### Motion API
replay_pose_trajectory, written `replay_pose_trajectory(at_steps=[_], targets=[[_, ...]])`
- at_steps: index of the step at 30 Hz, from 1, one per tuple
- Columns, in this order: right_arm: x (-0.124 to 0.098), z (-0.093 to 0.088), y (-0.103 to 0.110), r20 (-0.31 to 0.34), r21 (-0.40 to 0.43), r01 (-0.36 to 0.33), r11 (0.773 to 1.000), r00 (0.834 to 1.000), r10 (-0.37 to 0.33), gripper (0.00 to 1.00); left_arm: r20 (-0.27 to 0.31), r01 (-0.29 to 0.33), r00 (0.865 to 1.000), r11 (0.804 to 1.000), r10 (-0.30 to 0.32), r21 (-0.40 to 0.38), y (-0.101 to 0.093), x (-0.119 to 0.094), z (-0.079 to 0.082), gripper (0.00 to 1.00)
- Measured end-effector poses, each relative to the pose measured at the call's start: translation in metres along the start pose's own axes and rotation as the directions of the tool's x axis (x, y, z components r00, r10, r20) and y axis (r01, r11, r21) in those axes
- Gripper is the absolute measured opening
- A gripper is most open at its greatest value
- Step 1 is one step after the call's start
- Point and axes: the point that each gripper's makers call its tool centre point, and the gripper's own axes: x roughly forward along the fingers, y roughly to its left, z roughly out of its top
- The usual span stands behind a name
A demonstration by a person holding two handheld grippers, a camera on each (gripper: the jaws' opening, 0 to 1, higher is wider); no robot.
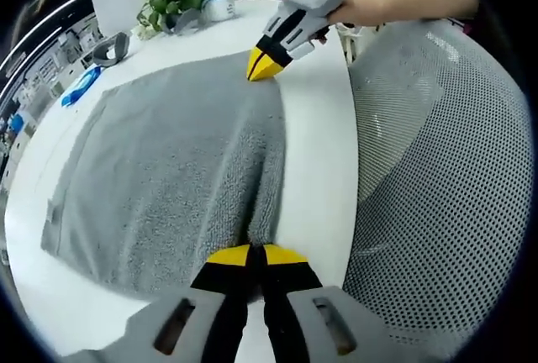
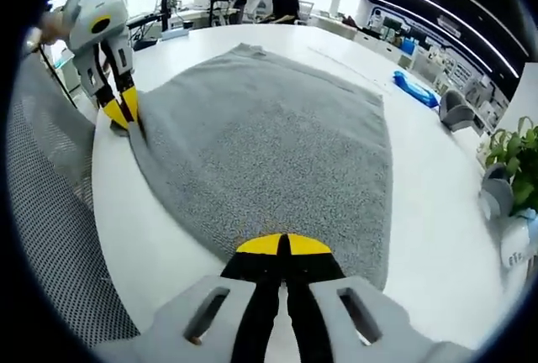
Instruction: Fold the towel on the table until its edges align and the towel forms a compact rectangular stack.
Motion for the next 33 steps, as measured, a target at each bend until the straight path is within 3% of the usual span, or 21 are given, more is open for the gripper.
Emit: replay_pose_trajectory(at_steps=[8,15,23,33], targets=[[-0.002,0.002,0.013,0.009,0.03,-0.06,0.998,0.998,0.06,0.0,0.025,-0.025,0.999,0.998,0.027,-0.057,0.005,-0.006,-0.009,0.04],[-0.004,0.004,0.031,0.004,-0.016,-0.106,0.994,0.994,0.106,0.0,0.039,-0.055,0.997,0.994,0.059,-0.098,0.012,-0.013,-0.02,0.04],[-0.005,0.006,0.043,0.008,-0.005,-0.147,0.989,0.989,0.147,0.0,0.046,-0.073,0.996,0.987,0.08,-0.142,0.017,-0.021,-0.032,0.04],[-0.007,0.011,0.07,0.038,0.023,-0.253,0.967,0.967,0.252,0.0,0.016,-0.106,0.994,0.981,0.11,-0.162,0.025,-0.031,-0.047,0.04]])
